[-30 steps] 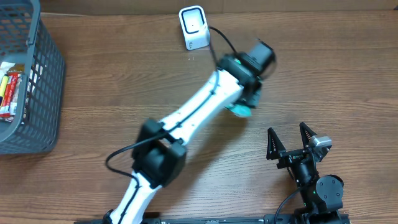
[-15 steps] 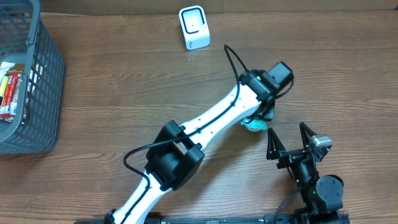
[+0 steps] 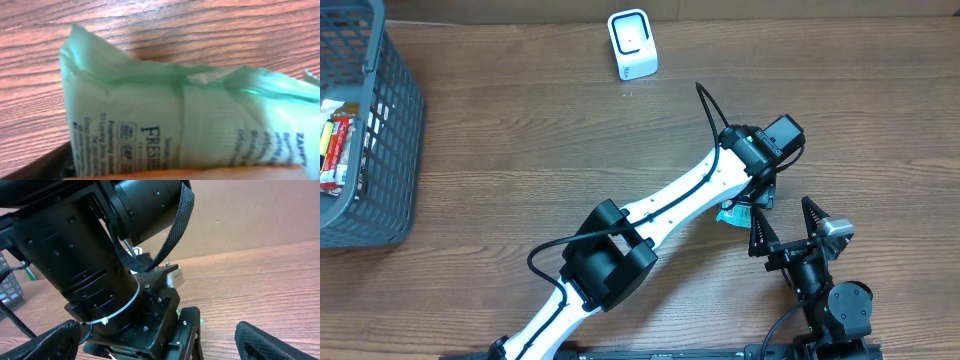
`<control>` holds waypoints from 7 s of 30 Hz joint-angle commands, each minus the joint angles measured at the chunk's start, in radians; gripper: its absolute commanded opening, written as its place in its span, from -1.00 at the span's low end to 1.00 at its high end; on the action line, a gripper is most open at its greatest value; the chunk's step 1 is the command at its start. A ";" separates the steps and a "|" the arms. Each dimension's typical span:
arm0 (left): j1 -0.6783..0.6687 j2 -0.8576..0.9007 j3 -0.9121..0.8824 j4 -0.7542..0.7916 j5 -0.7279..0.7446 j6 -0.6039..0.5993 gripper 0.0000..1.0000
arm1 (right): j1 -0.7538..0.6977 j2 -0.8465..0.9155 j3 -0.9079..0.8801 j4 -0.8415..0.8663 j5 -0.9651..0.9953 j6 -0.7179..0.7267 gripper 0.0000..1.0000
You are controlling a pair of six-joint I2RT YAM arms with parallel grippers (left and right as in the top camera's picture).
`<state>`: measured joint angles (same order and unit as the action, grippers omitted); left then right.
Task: Scan the item barcode
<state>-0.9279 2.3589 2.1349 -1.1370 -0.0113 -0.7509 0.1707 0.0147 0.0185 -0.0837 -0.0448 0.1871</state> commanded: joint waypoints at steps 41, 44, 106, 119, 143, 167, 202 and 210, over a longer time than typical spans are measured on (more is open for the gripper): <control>0.075 -0.139 -0.011 -0.105 0.163 0.214 0.40 | -0.004 -0.012 -0.011 0.003 0.006 0.007 1.00; 0.075 -0.139 -0.051 -0.077 0.169 0.214 0.37 | -0.004 -0.012 -0.011 0.003 0.006 0.007 1.00; 0.161 -0.153 -0.042 -0.425 -0.455 -0.035 -0.92 | -0.004 -0.012 -0.011 0.003 0.006 0.007 1.00; 0.164 -0.153 -0.386 -0.190 -0.581 -0.102 -0.92 | -0.004 -0.012 -0.011 0.003 0.006 0.007 1.00; 0.189 -0.168 -0.235 -0.259 -0.461 -0.101 -0.61 | -0.004 -0.012 -0.011 0.003 0.006 0.007 1.00; 0.154 -0.178 -0.033 -0.126 0.275 0.302 0.18 | -0.004 -0.012 -0.011 0.003 0.006 0.007 1.00; 0.190 -0.188 -0.188 0.076 0.445 0.304 -0.92 | -0.004 -0.012 -0.011 0.003 0.006 0.007 1.00; 0.266 -0.245 -0.153 0.077 0.553 0.341 -0.92 | -0.004 -0.012 -0.011 0.003 0.006 0.007 1.00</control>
<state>-0.6899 2.1838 1.9442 -1.0584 0.4755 -0.4408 0.1707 0.0147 0.0185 -0.0837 -0.0448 0.1875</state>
